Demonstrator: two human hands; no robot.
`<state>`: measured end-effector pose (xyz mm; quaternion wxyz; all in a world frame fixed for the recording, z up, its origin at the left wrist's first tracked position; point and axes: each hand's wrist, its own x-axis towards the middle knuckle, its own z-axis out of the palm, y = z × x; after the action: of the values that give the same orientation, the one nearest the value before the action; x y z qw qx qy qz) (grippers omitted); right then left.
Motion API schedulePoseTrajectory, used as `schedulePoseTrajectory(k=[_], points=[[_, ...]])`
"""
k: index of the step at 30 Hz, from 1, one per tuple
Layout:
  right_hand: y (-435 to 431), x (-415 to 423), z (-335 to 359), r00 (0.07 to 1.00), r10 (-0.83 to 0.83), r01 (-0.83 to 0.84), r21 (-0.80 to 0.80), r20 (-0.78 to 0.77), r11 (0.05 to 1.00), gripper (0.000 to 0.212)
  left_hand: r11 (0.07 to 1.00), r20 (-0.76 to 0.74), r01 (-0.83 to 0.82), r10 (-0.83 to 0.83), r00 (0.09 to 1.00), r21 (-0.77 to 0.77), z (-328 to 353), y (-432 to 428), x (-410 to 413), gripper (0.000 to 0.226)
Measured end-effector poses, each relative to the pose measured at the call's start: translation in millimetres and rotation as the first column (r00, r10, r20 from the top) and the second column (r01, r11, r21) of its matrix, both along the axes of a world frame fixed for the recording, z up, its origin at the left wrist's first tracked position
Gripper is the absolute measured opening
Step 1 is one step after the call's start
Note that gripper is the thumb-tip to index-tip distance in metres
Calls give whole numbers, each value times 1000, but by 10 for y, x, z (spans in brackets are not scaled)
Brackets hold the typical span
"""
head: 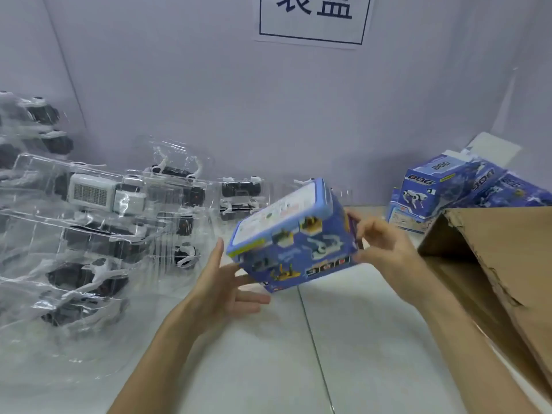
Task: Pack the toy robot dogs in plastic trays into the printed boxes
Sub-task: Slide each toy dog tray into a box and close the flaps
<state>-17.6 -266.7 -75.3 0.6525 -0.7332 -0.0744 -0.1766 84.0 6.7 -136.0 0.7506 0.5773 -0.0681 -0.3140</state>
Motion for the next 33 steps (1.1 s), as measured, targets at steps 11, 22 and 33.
schedulePoseTrajectory(k=[11, 22, 33], points=[[367, 176, -524, 992, 54, 24, 604, -111, 797, 29, 960, 184, -250, 270, 945, -127, 13, -88, -23, 84], [347, 151, -600, 994, -94, 109, 334, -59, 936, 49, 984, 438, -124, 167, 883, -126, -63, -258, -199, 56], [399, 85, -575, 983, -83, 157, 510, -166, 846, 33, 978, 575, -168, 206, 792, -120, -77, -280, -321, 84]])
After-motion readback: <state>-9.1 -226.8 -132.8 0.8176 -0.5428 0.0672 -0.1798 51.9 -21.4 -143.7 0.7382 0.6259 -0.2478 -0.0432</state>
